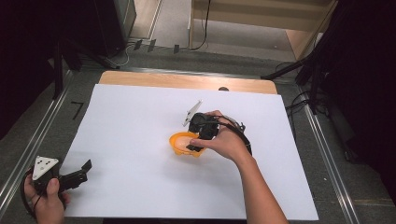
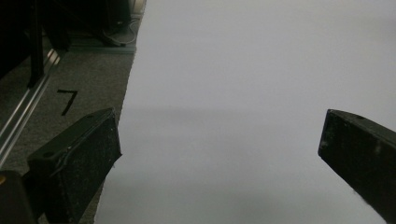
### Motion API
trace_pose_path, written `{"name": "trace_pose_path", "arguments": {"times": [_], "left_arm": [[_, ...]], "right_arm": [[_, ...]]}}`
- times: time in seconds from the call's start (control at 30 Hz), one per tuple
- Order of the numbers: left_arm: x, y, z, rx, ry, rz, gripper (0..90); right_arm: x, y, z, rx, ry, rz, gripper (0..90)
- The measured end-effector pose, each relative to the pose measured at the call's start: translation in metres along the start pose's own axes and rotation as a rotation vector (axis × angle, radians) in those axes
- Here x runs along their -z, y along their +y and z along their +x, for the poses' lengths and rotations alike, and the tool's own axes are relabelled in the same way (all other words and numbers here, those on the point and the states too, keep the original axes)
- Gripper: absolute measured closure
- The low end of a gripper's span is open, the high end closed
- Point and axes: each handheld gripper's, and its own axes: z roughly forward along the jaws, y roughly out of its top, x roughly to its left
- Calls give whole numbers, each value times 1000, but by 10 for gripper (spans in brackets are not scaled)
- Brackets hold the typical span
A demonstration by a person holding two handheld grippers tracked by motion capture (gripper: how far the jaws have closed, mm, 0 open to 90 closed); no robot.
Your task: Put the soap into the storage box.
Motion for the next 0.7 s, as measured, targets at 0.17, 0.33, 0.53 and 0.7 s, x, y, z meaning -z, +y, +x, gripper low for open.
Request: {"name": "trace_pose_path", "arguments": {"times": [0.17, 0.33, 0.53, 0.7], "left_arm": [[0, 0, 0, -1, 0, 1, 0], [0, 0, 0, 0, 0, 0, 0], [0, 0, 0, -1, 0, 1, 0], [0, 0, 0, -2, 1, 0, 0]], "right_arm": [[7, -6, -1, -14, -38, -19, 263], [11, -18, -3, -60, -86, -37, 228], [16, -35, -4, -122, -196, -86, 136], [24, -52, -9, -232, -233, -126, 103]]}}
